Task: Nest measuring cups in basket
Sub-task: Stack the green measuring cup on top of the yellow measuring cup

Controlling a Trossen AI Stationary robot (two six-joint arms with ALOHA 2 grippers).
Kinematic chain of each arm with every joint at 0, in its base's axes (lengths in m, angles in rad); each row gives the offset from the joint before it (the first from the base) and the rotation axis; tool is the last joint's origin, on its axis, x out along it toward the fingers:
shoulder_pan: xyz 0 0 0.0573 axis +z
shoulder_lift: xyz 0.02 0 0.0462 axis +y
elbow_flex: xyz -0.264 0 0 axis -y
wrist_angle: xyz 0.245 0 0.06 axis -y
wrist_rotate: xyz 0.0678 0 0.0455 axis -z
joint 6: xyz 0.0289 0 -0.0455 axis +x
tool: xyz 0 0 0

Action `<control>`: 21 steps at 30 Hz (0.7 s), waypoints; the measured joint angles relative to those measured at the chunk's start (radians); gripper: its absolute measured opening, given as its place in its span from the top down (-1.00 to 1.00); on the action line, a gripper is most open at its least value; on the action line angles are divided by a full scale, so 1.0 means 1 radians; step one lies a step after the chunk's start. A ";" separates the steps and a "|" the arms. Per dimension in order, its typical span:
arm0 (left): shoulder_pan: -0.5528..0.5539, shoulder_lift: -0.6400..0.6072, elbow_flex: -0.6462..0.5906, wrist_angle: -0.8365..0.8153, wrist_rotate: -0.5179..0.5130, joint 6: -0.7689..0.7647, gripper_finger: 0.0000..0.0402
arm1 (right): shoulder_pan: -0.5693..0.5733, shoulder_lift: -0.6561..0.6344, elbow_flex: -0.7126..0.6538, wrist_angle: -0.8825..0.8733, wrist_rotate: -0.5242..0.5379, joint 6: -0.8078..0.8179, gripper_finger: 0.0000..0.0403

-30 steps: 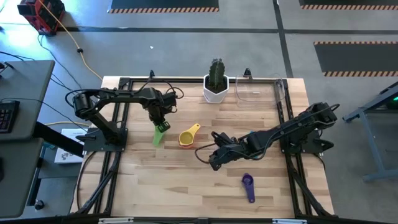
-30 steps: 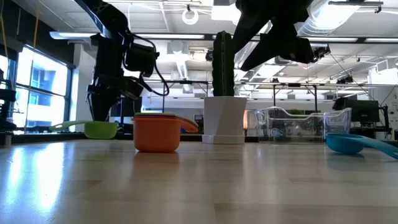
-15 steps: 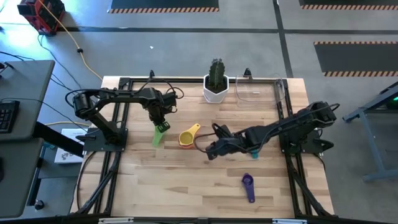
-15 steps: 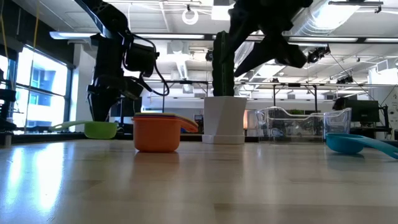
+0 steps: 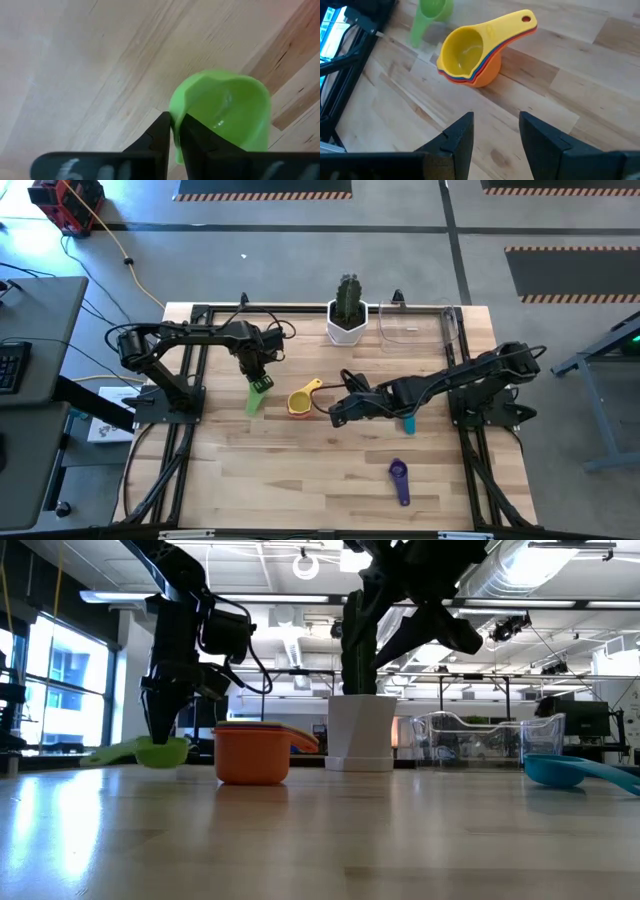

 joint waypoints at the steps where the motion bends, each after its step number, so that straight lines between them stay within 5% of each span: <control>1: 0.000 0.000 0.000 0.000 0.000 0.000 0.82 | -0.003 0.000 0.000 0.000 -0.003 0.000 0.26; 12: 0.000 0.000 0.000 0.017 0.000 0.000 0.53 | -0.005 0.000 0.000 0.000 0.000 0.002 0.26; 21: 0.000 0.000 0.000 0.015 0.000 0.008 0.48 | -0.012 0.000 0.000 0.018 -0.007 0.001 0.26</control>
